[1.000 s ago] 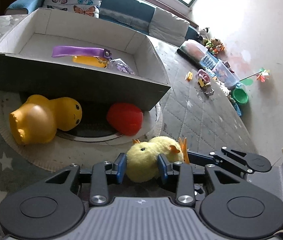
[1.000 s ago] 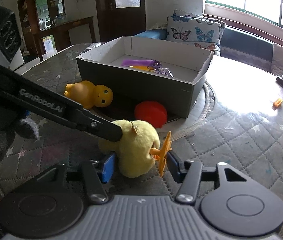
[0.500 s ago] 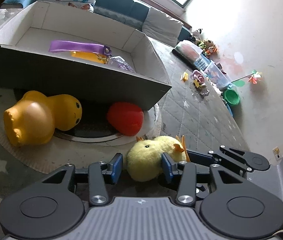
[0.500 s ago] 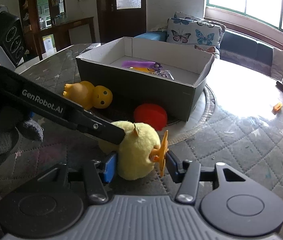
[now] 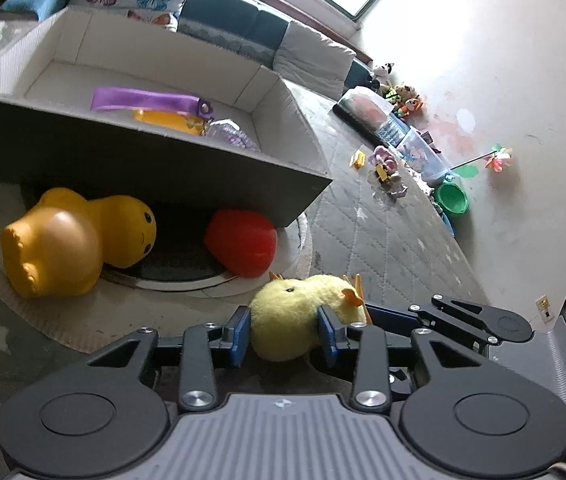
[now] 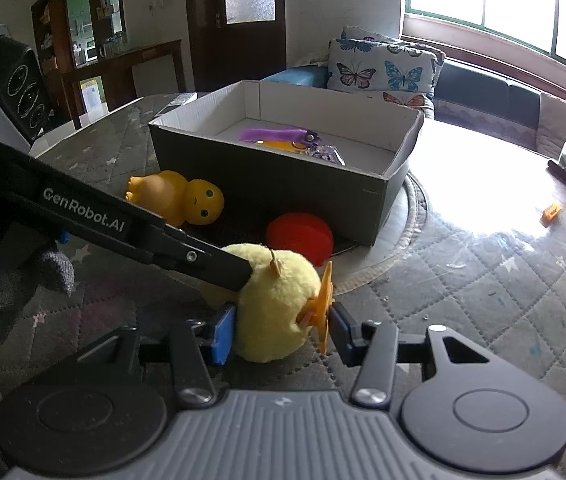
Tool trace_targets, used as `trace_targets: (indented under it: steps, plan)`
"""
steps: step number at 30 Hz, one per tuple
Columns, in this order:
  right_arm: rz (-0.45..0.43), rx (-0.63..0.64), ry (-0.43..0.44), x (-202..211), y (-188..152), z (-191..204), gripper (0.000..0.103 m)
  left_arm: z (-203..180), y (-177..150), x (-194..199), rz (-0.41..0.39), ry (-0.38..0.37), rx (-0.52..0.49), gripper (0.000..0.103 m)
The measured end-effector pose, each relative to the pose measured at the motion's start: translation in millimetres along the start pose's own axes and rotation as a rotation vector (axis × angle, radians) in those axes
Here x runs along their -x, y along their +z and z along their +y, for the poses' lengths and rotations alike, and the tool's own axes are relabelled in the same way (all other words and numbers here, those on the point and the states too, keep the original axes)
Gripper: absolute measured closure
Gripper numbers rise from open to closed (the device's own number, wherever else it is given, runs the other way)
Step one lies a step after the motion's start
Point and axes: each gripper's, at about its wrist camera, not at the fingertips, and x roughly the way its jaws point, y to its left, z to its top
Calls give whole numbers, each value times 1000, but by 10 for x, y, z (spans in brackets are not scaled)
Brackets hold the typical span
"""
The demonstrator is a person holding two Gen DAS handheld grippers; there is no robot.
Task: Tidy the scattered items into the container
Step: 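Lift the chick with the left tool and carry it over the box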
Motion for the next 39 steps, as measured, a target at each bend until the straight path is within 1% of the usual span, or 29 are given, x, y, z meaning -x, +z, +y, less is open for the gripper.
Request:
trace_targets:
  steps: [4,8,15,22,26,30,39]
  plan:
    - [-22,11,-6,70,52,27,53,-48,27,88,-26,4,-4,64]
    - [-59,27,-10,147,180,43,54,-113,146,215,-69,14,-12,64]
    - [-140,73,-29,210,573,70,54,-200,479,426,-153,37,-40,64]
    - [-191,102,-33,70,989,82,54,-125,870,526,-208,69,-43,65]
    - [-193,103,-17,-110,1181,64,54,-7,1044,511,-217,97,-36,65]
    - [-182,105,3,-314,1306,50,54,165,1165,464,-211,124,-16,65]
    - [-125,109,54,-770,1425,74,54,543,1247,350,-178,170,29,65]
